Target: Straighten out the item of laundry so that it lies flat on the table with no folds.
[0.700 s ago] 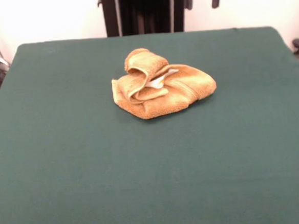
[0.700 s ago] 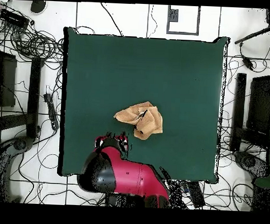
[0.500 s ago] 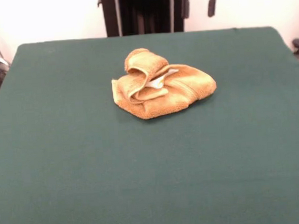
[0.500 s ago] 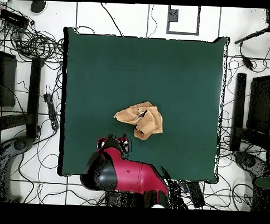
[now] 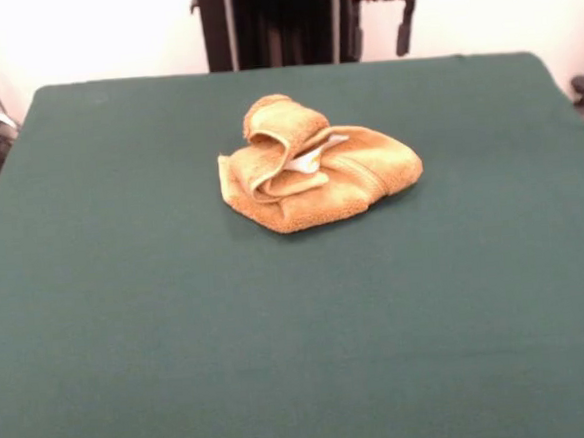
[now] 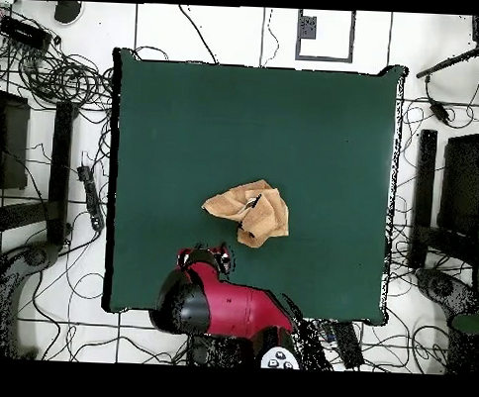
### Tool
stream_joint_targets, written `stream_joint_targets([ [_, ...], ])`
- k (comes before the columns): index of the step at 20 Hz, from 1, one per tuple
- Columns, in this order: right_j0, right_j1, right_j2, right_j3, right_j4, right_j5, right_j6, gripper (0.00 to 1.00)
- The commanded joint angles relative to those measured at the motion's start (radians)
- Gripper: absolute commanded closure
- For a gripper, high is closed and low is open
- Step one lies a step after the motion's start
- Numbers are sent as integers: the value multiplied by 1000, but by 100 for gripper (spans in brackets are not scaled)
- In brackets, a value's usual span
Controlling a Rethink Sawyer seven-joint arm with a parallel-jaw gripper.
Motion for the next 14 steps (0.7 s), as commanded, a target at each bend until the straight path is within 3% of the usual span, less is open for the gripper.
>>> stream_joint_targets([
  [1,11,-65,26,-106,5,176,98,0],
  [14,-31,-55,28,-327,-42,370,19,0],
])
